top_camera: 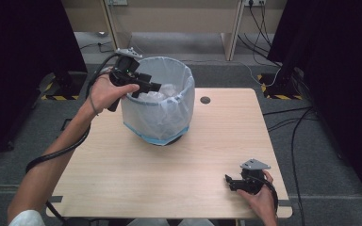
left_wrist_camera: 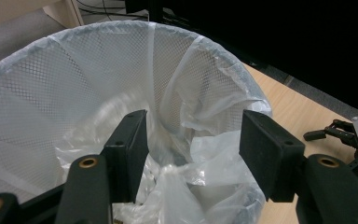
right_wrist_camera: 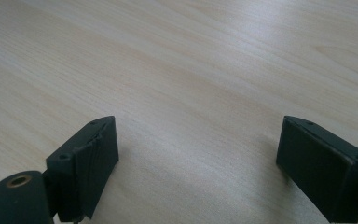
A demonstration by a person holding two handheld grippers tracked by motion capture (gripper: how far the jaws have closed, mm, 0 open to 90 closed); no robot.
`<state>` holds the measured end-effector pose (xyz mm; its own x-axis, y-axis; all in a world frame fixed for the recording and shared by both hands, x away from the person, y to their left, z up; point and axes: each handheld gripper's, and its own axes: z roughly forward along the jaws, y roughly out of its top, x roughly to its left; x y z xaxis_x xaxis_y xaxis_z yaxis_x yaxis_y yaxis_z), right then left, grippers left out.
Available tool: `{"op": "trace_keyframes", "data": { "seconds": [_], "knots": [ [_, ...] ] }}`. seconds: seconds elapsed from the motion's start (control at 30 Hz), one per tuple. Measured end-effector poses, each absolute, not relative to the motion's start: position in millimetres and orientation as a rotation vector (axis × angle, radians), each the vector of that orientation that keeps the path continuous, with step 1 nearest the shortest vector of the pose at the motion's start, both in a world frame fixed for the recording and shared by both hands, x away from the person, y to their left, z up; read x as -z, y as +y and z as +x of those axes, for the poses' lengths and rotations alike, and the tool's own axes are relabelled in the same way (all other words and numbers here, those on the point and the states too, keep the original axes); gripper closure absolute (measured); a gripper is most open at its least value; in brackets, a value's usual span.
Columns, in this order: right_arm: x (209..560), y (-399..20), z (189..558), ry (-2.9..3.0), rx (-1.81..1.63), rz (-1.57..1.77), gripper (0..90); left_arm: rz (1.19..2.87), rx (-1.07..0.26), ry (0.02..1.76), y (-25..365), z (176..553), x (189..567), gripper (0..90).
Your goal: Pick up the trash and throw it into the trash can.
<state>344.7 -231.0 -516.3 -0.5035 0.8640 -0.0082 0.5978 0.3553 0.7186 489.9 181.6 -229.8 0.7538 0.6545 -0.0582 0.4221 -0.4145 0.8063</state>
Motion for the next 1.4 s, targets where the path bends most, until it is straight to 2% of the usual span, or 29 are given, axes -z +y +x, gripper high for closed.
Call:
{"op": "trace_keyframes", "data": {
  "seconds": [0.23, 0.63, 1.4],
  "knots": [
    [516.2, -231.0, 344.8, 2.236, -0.942, 1.280, 13.0, 2.050, -0.335, 0.817, 191.5, 484.7, 234.2, 40.8],
    [516.3, -230.9, 344.8, 2.236, -0.942, 1.280, 12.9, 1.983, -0.376, 0.864, 218.5, 476.8, 240.6, 31.8],
    [516.3, -230.9, 344.8, 2.236, -0.941, 1.280, 12.9, 1.916, -0.420, 0.918, 266.7, 451.2, 253.4, 23.8]
  ]
}}
